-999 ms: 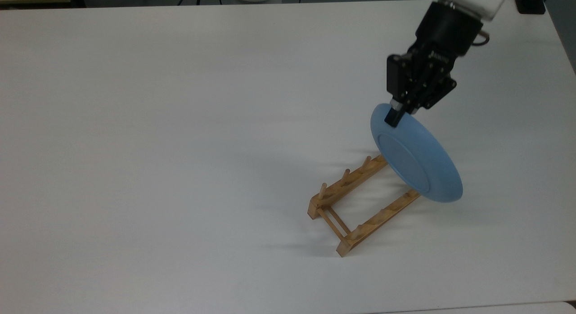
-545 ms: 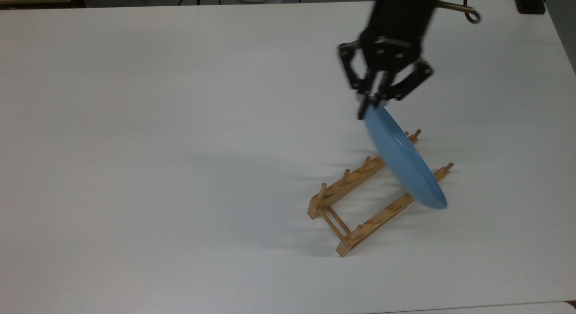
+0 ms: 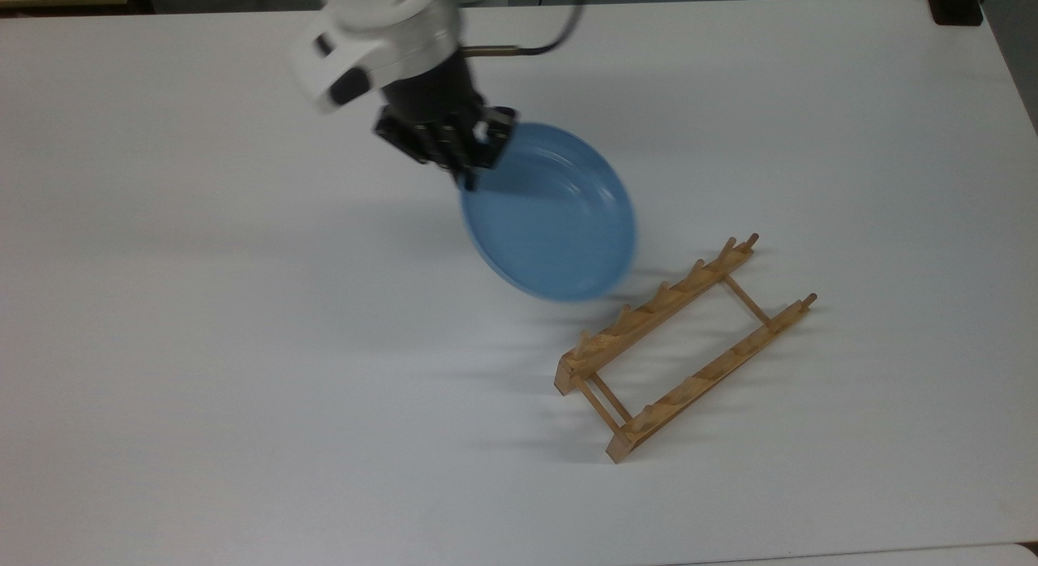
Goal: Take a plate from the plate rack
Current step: 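Carry the plate away from the rack and lower it flat onto the table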
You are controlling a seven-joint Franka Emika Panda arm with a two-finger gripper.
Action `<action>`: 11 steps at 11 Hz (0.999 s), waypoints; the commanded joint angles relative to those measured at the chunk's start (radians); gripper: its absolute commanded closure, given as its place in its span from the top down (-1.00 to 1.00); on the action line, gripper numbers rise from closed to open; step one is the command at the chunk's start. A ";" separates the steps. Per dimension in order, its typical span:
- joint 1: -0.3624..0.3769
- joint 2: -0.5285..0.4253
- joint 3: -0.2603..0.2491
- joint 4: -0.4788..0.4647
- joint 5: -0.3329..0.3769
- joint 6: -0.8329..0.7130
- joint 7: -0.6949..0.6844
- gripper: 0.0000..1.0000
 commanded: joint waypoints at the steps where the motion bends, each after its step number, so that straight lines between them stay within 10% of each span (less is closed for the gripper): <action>1: -0.004 -0.036 -0.115 -0.159 0.016 -0.107 -0.380 -1.00; 9: -0.064 0.077 -0.143 -0.333 -0.106 0.048 -0.620 -0.93; 11: -0.062 0.078 -0.143 -0.339 -0.149 0.048 -0.619 -0.36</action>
